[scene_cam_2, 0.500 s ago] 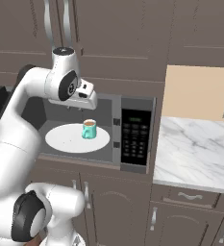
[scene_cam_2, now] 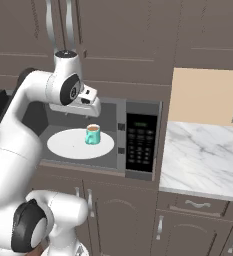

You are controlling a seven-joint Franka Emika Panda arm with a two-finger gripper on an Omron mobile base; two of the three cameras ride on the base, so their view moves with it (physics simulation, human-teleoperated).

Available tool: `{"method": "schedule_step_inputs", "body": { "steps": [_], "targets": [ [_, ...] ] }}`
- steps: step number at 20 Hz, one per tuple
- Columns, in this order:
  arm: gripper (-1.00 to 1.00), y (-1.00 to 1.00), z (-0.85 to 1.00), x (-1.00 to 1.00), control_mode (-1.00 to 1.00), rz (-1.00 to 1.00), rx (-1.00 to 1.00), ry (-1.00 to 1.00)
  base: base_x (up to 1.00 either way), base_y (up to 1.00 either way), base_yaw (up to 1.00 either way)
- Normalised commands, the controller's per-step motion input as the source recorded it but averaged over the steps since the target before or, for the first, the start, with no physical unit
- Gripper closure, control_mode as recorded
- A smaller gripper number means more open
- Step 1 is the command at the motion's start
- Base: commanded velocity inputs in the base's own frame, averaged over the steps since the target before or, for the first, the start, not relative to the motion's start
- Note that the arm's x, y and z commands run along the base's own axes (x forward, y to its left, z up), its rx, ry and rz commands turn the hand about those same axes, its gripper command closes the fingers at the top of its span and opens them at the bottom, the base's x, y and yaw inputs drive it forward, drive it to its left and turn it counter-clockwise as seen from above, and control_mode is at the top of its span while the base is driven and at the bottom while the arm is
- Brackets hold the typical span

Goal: Pick the cup of tea, navigate to the dining table, and place it on the saucer.

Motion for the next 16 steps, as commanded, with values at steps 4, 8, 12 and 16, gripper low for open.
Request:
{"method": "schedule_step_inputs", "body": {
  "steps": [4, 8, 12, 16],
  "targets": [
    [-1.00, 0.02, -0.44, -0.30, -1.00, 0.00, 0.00, 0.05, 0.00, 0.00, 0.00],
    [-1.00, 0.07, -0.59, -0.28, -1.00, 0.00, -0.01, 0.01, 0.00, 0.00, 0.00],
    [-1.00, 0.12, -0.42, -0.21, -1.00, 0.00, 0.00, 0.00, 0.00, 0.00, 0.00],
    [-1.00, 0.27, -0.26, -0.01, -1.00, 0.00, 0.00, 0.00, 0.00, 0.00, 0.00]
  ]
}}
